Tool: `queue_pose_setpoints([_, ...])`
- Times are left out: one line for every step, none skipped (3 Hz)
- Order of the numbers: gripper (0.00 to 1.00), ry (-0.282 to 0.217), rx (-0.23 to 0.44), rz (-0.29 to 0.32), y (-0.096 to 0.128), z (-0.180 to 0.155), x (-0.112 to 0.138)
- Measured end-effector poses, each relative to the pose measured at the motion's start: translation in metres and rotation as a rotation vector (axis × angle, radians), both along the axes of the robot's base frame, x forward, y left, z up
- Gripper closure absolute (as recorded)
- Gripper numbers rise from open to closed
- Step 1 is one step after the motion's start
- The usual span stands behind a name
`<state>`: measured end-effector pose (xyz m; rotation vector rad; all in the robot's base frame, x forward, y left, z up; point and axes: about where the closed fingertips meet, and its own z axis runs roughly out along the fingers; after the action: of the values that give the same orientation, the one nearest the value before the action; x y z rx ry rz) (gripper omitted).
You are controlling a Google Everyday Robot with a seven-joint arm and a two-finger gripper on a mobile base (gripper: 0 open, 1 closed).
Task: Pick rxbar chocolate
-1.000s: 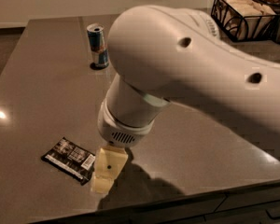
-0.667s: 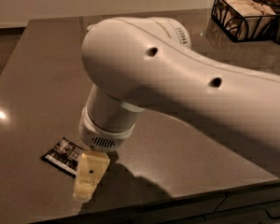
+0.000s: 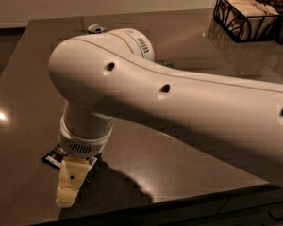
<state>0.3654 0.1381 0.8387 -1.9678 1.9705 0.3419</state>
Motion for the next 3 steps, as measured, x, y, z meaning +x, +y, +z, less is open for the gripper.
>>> queue_pose_setpoints([0.17,0.001,-0.016,0.003,0.0094,-0.0059,0.0064])
queue_pose_setpoints([0.40,0.023,-0.026,0.011,0.0145,-0.0077,0.0105])
queue_pose_setpoints([0.64,0.038,-0.031,0.014,0.0141,-0.0055,0.0117])
